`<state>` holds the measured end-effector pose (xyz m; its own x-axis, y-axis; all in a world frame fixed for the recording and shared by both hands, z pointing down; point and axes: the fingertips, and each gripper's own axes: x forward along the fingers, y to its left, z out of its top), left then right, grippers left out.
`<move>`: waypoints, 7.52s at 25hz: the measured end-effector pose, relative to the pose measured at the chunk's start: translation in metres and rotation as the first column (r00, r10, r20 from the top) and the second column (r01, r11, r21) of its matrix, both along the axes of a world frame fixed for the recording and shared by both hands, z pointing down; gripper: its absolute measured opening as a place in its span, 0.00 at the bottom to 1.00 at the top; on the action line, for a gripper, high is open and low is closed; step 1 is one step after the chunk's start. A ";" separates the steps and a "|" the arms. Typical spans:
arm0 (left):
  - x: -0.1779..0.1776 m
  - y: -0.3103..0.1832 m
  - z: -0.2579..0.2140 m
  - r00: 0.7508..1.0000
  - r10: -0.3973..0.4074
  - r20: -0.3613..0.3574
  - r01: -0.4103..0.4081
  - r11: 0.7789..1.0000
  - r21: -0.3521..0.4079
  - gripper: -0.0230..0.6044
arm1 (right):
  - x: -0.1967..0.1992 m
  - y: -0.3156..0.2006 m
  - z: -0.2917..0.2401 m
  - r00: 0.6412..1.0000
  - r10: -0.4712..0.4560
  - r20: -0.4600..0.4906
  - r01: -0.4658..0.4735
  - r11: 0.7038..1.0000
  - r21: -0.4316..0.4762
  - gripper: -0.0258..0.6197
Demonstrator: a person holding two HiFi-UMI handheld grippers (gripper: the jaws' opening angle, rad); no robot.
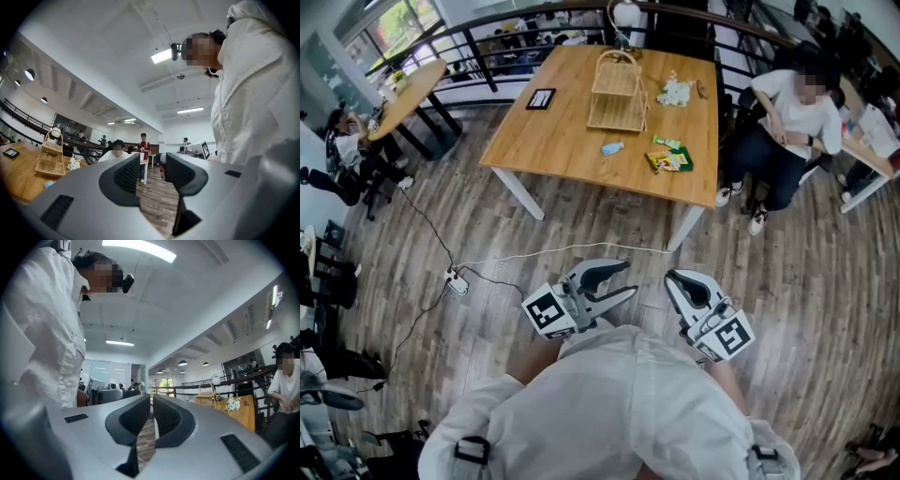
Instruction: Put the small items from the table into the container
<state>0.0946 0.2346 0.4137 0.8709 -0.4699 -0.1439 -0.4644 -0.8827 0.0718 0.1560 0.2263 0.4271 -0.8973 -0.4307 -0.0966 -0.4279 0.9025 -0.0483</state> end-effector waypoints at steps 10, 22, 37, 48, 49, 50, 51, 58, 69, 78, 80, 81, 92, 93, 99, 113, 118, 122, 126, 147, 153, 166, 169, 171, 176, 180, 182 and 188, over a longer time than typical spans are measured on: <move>-0.010 -0.035 0.001 1.000 -0.003 -0.004 0.003 1.000 -0.007 0.32 | -0.008 -0.036 0.001 1.000 0.000 0.002 0.000 1.000 0.000 0.06; -0.029 -0.123 0.001 1.000 0.016 -0.021 -0.016 1.000 0.007 0.29 | -0.029 -0.121 0.005 1.000 0.018 -0.011 -0.018 1.000 -0.005 0.06; -0.084 -0.244 -0.013 0.999 0.020 -0.038 -0.020 1.000 0.010 0.18 | -0.080 -0.245 -0.006 0.998 0.045 -0.034 -0.046 0.999 -0.008 0.06; -0.141 -0.331 -0.021 0.998 0.049 -0.047 -0.047 0.998 0.049 0.16 | -0.131 -0.326 -0.021 0.994 0.106 -0.014 -0.106 0.994 0.031 0.06; -0.144 -0.338 -0.020 0.997 0.056 -0.043 -0.054 0.997 0.052 0.16 | -0.134 -0.331 -0.020 0.993 0.114 -0.012 -0.114 0.993 0.033 0.06; -0.146 -0.343 -0.018 0.997 0.064 -0.039 -0.062 0.997 0.052 0.16 | -0.136 -0.335 -0.019 0.992 0.123 -0.011 -0.123 0.992 0.032 0.06; -0.148 -0.348 -0.015 0.997 0.073 -0.034 -0.071 0.996 0.050 0.16 | -0.137 -0.339 -0.017 0.991 0.133 -0.010 -0.133 0.991 0.028 0.06; -0.157 -0.376 -0.005 0.995 0.089 -0.037 -0.087 0.996 0.035 0.16 | -0.140 -0.352 -0.001 0.984 0.174 -0.033 -0.174 0.985 -0.004 0.06; -0.158 -0.393 -0.009 0.996 0.071 -0.061 -0.069 0.997 0.036 0.16 | -0.091 -0.407 0.054 0.922 0.264 -0.283 -0.264 0.964 0.037 0.07; -0.165 -0.398 -0.011 0.998 0.035 -0.056 -0.033 0.999 0.032 0.14 | -0.093 -0.445 0.123 0.842 0.187 -0.507 -0.215 0.977 0.003 0.32; -0.165 -0.399 -0.010 0.998 0.031 -0.053 -0.029 0.999 0.033 0.14 | -0.095 -0.451 0.139 0.821 0.166 -0.545 -0.207 0.978 -0.014 0.40; -0.165 -0.399 -0.010 0.998 0.029 -0.053 -0.027 0.999 0.033 0.13 | -0.096 -0.454 0.148 0.810 0.156 -0.565 -0.205 0.978 -0.025 0.43; -0.171 -0.399 -0.005 0.999 0.018 -0.036 -0.017 1.000 0.017 0.12 | -0.076 -0.481 0.286 0.481 -0.018 -0.877 -0.255 0.954 -0.159 0.54; -0.171 -0.398 -0.005 0.999 0.017 -0.034 -0.016 1.000 0.016 0.12 | -0.073 -0.483 0.295 0.452 -0.038 -0.891 -0.266 0.948 -0.176 0.54; -0.174 -0.393 -0.003 1.000 0.009 -0.022 -0.009 1.000 0.000 0.12 | -0.062 -0.491 0.333 0.342 -0.150 -0.928 -0.325 0.907 -0.267 0.62; -0.176 -0.389 0.002 1.000 -0.026 -0.004 0.026 1.000 -0.007 0.12 | -0.051 -0.492 0.358 0.261 -0.248 -0.933 -0.355 0.874 -0.332 0.60; -0.180 -0.386 0.001 1.000 -0.028 -0.015 0.028 1.000 -0.001 0.12 | -0.056 -0.487 0.347 0.264 -0.193 -0.945 -0.325 0.905 -0.275 0.40; -0.179 -0.388 0.000 1.000 -0.018 -0.023 0.018 1.000 0.001 0.12 | -0.049 -0.487 0.336 0.270 -0.128 -0.954 -0.334 0.917 -0.217 0.31; -0.177 -0.389 -0.001 1.000 -0.006 -0.028 0.006 1.000 0.005 0.12 | -0.047 -0.489 0.313 0.310 -0.064 -0.949 -0.346 0.922 -0.175 0.30; -0.189 -0.394 -0.002 0.998 -0.051 -0.046 0.051 0.999 0.009 0.12 | -0.243 -0.553 0.053 0.657 0.013 -0.754 0.083 0.992 0.090 0.30; -0.206 -0.394 0.000 0.994 -0.099 -0.046 0.100 0.995 0.000 0.12 | -0.266 -0.583 0.056 0.642 0.009 -0.767 0.098 0.991 0.094 0.30; -0.229 -0.398 0.002 0.979 -0.201 -0.041 0.201 0.980 -0.013 0.12 | -0.272 -0.647 0.081 0.610 -0.001 -0.793 0.041 0.999 0.031 0.39; -0.230 -0.401 0.002 0.978 -0.207 -0.039 0.206 0.978 -0.010 0.12 | -0.271 -0.647 0.079 0.645 0.011 -0.764 0.019 0.999 0.030 0.43; -0.230 -0.403 0.004 0.977 -0.210 -0.032 0.210 0.978 -0.006 0.12 | -0.269 -0.647 0.074 0.676 0.034 -0.736 -0.003 0.999 0.044 0.43; -0.225 -0.407 0.009 0.978 -0.210 0.006 0.210 0.978 0.003 0.05 | -0.258 -0.647 0.064 0.710 0.070 -0.701 -0.040 0.997 0.060 0.43; -0.222 -0.407 -0.002 0.983 -0.174 -0.062 0.174 0.985 -0.005 0.05 | -0.248 -0.644 0.062 0.716 0.074 -0.695 -0.048 0.997 0.057 0.43; -0.220 -0.409 -0.005 0.983 -0.171 -0.071 0.172 0.985 0.003 0.05 | -0.244 -0.641 0.062 0.715 0.073 -0.695 -0.040 0.997 0.063 0.43; -0.216 -0.408 -0.008 0.984 -0.162 -0.068 0.163 0.986 0.017 0.05 | -0.252 -0.605 0.060 0.681 0.033 -0.732 0.110 0.983 0.147 0.43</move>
<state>-0.1212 -0.1738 0.4058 0.7714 -0.6004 -0.2109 -0.5966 -0.7976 0.0887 -0.0959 -0.3789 0.4876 -0.7283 -0.4354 0.5291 -0.2268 0.8819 0.4134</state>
